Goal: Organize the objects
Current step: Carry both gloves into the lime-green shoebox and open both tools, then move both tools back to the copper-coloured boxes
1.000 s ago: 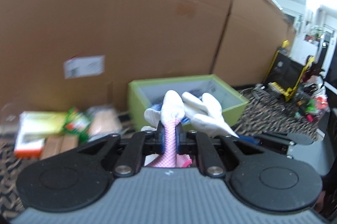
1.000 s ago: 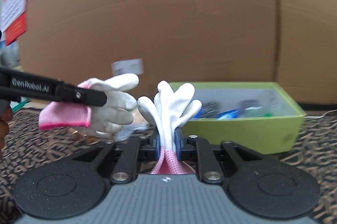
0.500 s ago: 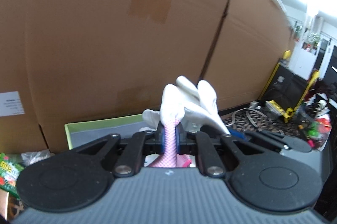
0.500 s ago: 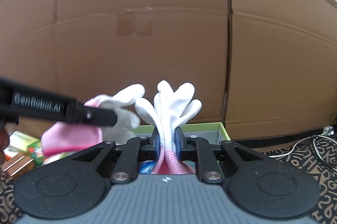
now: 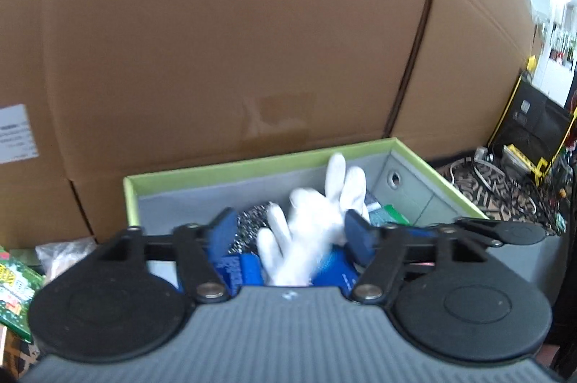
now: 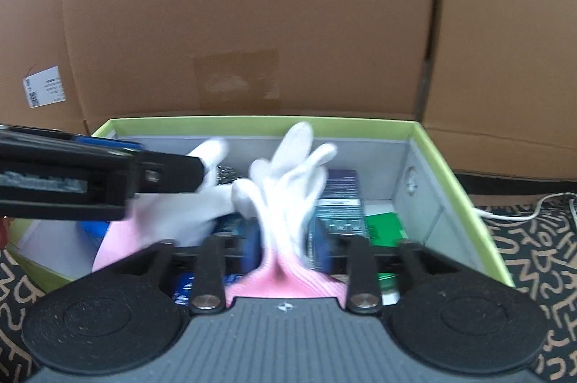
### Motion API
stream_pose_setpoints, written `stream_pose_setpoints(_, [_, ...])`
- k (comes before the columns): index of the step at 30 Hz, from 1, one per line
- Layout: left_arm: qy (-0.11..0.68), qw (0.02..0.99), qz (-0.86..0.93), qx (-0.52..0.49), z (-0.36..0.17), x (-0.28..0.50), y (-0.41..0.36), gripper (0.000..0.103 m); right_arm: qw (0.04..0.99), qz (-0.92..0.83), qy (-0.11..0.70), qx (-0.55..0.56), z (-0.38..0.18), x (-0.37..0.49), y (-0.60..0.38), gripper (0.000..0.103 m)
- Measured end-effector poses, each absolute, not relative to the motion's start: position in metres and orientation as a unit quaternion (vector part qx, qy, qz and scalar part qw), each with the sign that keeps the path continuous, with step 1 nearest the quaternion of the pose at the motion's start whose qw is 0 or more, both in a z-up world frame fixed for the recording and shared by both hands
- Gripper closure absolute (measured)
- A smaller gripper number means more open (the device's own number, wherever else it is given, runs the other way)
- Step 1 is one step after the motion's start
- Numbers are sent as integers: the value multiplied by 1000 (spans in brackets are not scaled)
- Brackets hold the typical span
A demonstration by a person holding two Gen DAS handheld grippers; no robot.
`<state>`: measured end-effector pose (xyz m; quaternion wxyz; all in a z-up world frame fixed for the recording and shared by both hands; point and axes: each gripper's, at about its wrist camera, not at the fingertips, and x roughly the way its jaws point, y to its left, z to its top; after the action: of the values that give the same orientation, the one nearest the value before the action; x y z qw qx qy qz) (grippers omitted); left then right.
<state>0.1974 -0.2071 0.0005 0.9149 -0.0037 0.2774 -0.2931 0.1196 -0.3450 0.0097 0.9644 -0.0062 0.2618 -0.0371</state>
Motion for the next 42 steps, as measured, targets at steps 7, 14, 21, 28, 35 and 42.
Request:
stream_pose_setpoints(7, [247,929,-271,-53,16,180,-181,0,969,-50,240,-10,25,91,-341,22])
stream_pose_setpoints(14, [249,928,-269,-71,30,147,-140,0,978,-53,202,0,45,53,-322,14])
stream_pose_setpoints(21, [272,929,-245,-51,25,100,-102,0,979,-21,203,0,47,23,-289,10])
stream_pose_setpoints(28, [288,932,-213,-58,7,63,-48,0,977,14,212,8,36,-3,-253,10])
stream_pose_setpoints(35, [318,937,-130,-67,-14,65,19,0,960,83,266,33,-2,-10,-203,9])
stream_pose_setpoints(42, [316,940,-105,-77,-19,93,55,2,946,115,301,36,-19,-6,-168,9])
